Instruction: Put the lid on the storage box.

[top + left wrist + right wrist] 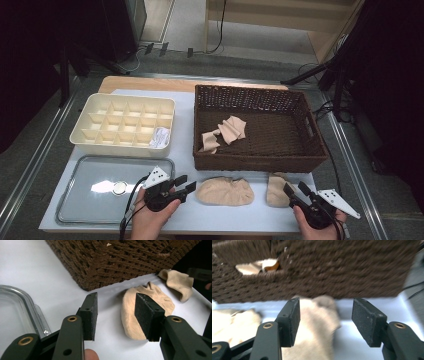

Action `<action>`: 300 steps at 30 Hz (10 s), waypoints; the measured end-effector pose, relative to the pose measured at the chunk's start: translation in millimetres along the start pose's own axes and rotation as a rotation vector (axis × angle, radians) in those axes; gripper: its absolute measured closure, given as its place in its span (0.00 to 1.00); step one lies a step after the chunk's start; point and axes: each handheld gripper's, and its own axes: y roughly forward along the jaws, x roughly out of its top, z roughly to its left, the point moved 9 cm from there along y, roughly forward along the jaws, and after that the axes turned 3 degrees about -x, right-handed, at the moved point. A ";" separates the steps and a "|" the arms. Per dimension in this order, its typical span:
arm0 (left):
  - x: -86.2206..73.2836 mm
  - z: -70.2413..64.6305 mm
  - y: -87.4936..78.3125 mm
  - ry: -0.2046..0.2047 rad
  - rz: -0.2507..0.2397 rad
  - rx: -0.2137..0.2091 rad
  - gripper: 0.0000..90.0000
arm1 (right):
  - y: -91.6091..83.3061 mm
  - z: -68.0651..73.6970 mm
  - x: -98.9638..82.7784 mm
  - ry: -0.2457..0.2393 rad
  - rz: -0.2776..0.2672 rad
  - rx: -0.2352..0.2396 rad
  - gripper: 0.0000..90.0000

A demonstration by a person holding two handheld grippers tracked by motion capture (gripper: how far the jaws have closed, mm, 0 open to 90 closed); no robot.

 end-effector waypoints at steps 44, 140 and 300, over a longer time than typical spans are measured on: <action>5.5 -18.8 -5.2 0.024 -0.051 -0.046 0.62 | -4.6 88.5 -39.1 -0.184 0.039 0.206 0.51; -48.8 -63.7 12.7 0.135 0.110 -0.129 0.64 | 16.2 125.0 -57.2 -0.528 0.062 0.286 0.99; -24.8 -15.8 15.1 0.114 0.160 0.069 0.86 | 30.4 90.5 -36.0 -0.104 0.180 0.210 0.75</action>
